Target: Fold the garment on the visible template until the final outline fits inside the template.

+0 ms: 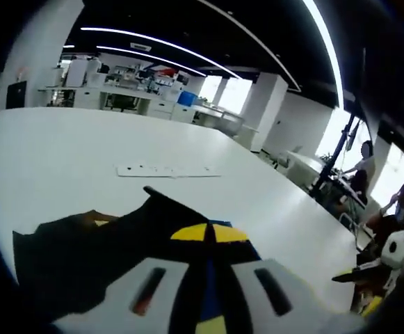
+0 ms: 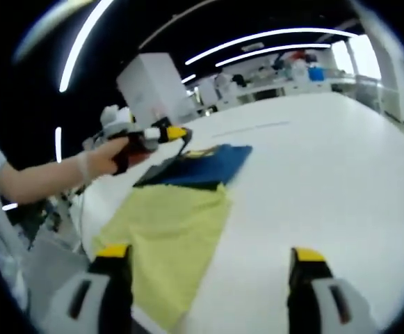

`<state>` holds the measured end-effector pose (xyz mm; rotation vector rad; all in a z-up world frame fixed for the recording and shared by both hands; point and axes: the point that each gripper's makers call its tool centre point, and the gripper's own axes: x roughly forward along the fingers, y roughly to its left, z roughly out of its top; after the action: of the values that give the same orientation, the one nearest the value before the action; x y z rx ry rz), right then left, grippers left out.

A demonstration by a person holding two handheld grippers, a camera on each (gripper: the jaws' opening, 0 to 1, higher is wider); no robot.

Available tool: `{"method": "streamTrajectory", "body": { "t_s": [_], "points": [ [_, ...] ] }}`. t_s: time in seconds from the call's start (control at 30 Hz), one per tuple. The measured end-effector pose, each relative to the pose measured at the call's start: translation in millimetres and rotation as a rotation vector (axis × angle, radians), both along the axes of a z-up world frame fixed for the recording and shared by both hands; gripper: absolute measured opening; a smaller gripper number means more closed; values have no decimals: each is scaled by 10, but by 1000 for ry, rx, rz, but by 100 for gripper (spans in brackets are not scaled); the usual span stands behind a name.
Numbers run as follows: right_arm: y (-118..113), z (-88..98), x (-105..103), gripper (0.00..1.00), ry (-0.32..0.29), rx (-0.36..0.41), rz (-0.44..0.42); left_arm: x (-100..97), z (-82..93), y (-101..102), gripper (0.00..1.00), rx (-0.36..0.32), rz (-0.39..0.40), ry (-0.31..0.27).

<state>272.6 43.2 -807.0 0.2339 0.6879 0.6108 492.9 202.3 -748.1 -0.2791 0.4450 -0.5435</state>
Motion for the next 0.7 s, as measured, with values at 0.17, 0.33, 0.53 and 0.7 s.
{"method": "streamTrajectory", "body": {
  "t_s": [0.17,0.33,0.53,0.7],
  "points": [
    [-55,-32,-70,95,13,-3,-9,-46,-118,-267,0,8,-66,12],
    [-93,-47,-88,94,20,-1,-18,-289,-287,-580,0,2,-145,67],
    [-80,-50,-65,94,20,13,-21,-407,-528,-737,0,44,-193,109],
    [-58,-50,-55,93,21,24,-25,-422,-688,-729,0,59,-205,144]
  ]
}}
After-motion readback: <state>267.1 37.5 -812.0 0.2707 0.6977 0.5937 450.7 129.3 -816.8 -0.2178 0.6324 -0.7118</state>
